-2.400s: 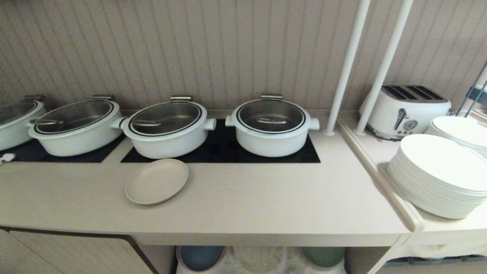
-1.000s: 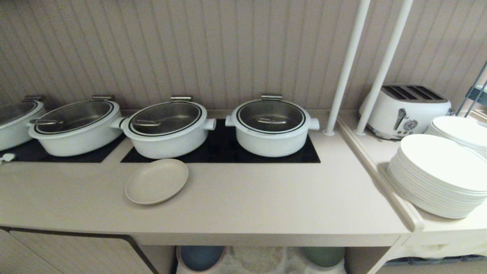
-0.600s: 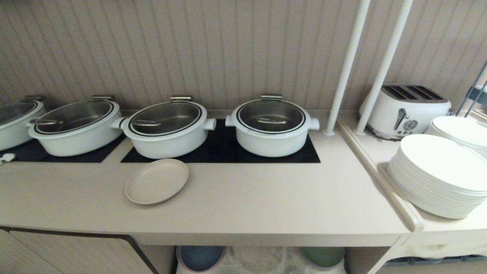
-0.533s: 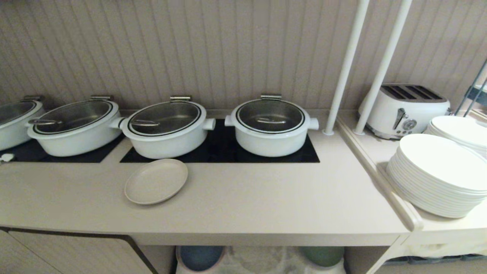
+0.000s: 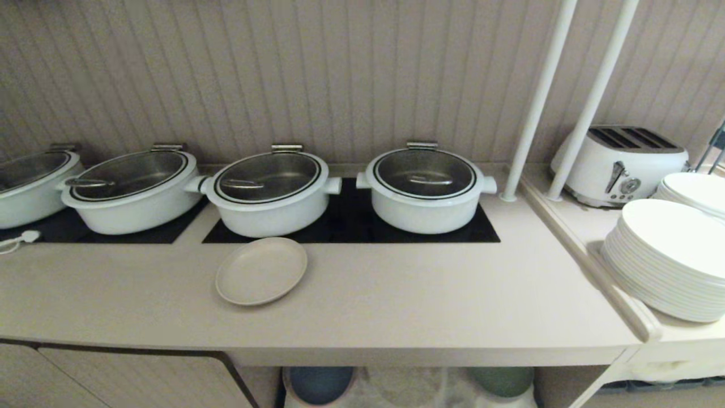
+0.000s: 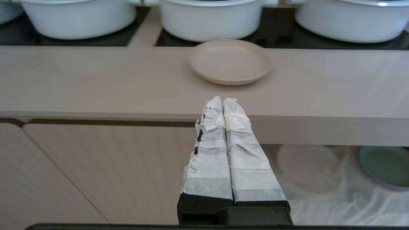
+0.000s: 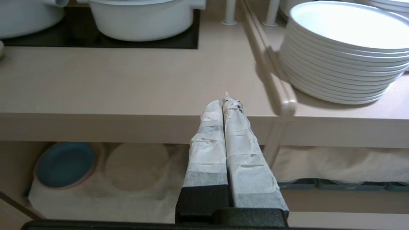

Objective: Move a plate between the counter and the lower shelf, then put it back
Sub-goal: Pick up the plate

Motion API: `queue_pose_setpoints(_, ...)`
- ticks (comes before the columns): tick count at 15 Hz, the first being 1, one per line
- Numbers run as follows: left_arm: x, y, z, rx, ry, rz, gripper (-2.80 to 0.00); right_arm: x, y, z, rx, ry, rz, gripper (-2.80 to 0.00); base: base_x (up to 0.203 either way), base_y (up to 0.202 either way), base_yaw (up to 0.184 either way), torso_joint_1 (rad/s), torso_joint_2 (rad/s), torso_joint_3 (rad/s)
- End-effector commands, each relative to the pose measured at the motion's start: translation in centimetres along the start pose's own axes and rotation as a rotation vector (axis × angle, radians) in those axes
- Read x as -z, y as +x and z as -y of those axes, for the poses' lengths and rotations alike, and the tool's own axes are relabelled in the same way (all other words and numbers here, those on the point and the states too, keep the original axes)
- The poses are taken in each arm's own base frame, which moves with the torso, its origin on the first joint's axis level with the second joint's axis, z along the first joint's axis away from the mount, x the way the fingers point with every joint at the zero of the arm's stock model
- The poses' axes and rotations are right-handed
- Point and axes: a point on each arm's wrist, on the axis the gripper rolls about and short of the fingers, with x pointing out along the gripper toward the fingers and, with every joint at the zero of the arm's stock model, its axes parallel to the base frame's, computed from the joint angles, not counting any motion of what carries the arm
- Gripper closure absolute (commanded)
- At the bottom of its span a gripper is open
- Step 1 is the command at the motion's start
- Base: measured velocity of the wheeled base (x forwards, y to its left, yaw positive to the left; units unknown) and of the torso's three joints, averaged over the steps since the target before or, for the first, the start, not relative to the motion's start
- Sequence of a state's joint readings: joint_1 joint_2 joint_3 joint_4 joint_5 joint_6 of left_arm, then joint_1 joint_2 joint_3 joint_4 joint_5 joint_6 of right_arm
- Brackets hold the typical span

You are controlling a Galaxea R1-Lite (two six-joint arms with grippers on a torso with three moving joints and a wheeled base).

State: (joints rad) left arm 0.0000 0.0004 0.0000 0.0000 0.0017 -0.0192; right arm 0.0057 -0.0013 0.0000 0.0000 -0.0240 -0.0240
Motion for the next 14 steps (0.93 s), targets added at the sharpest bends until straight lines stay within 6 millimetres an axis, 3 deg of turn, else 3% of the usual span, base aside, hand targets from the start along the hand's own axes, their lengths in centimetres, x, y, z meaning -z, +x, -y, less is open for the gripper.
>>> queue_pose_setpoints(1,0.00,0.00,0.00,0.000,-0.001,0.000,0.00,0.00,0.01,0.00,0.000,-0.001,-0.001,0.00,0.000,0.196,0.001,0.007,0.00,0.002)
queue_pose_setpoints(14,0.00,0.00,0.00,-0.001,-0.001,0.000,0.00,0.00,0.01,0.00,0.000,-0.001,-0.001,0.00,0.000,0.197,-0.001,0.002,0.00,0.001)
